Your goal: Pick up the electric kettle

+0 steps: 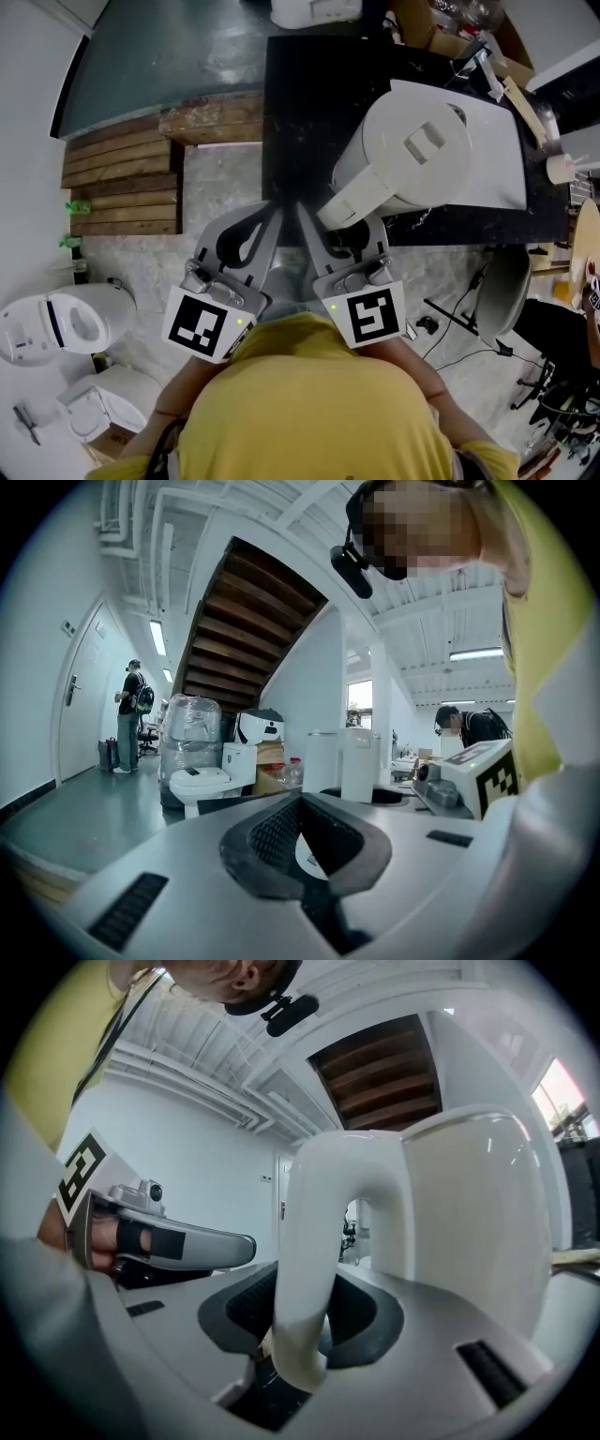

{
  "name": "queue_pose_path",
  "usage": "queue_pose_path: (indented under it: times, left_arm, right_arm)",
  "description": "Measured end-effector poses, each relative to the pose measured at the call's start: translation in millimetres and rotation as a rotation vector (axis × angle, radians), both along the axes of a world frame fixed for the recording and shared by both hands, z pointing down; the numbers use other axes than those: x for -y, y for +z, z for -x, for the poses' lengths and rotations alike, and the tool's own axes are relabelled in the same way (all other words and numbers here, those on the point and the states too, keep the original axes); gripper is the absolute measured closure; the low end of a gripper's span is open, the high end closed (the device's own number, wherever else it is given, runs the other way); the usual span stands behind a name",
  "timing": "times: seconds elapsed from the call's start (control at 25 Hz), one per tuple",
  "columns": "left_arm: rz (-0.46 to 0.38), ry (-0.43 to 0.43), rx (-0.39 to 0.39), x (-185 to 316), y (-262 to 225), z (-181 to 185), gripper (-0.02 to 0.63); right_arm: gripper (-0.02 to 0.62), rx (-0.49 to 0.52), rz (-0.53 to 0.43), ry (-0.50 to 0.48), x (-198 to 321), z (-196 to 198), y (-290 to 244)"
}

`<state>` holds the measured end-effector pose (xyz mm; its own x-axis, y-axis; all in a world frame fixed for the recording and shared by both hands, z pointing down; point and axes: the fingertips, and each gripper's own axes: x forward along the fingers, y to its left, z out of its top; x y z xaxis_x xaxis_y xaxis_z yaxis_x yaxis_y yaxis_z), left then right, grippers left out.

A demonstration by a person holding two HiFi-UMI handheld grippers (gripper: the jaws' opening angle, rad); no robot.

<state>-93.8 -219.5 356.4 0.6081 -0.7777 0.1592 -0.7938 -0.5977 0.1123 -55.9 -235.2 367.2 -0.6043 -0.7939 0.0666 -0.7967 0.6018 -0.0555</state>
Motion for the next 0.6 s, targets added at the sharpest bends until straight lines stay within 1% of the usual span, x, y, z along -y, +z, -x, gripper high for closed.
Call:
queue_pose_path:
  times: [0.12, 0.32, 0.48, 0.6]
  left_arm:
    - [0.000, -0.005, 0.000, -1.4, 0.3, 0.8, 0.598]
    - [0.001, -0.018, 0.000, -0.4, 1.0, 4.4, 0.598]
    - [0.017, -0.036, -0.016, -3.2, 1.1, 7.1, 0.598]
    - [0.009, -0.030, 0.000, -2.9, 4.1, 11.8, 0.598]
  right_arm:
    - [0.465, 0.006, 0.002, 0.000, -1.1, -0.3, -0.3]
    - [0.463, -0.017, -0.020, 0.021, -2.5, -3.1, -0.8]
    - [0.460, -0.025, -0.027, 0.031, -8.3, -6.6, -1.3]
    - [0.460, -0.032, -0.031, 0.030, -8.2, -5.0, -2.0]
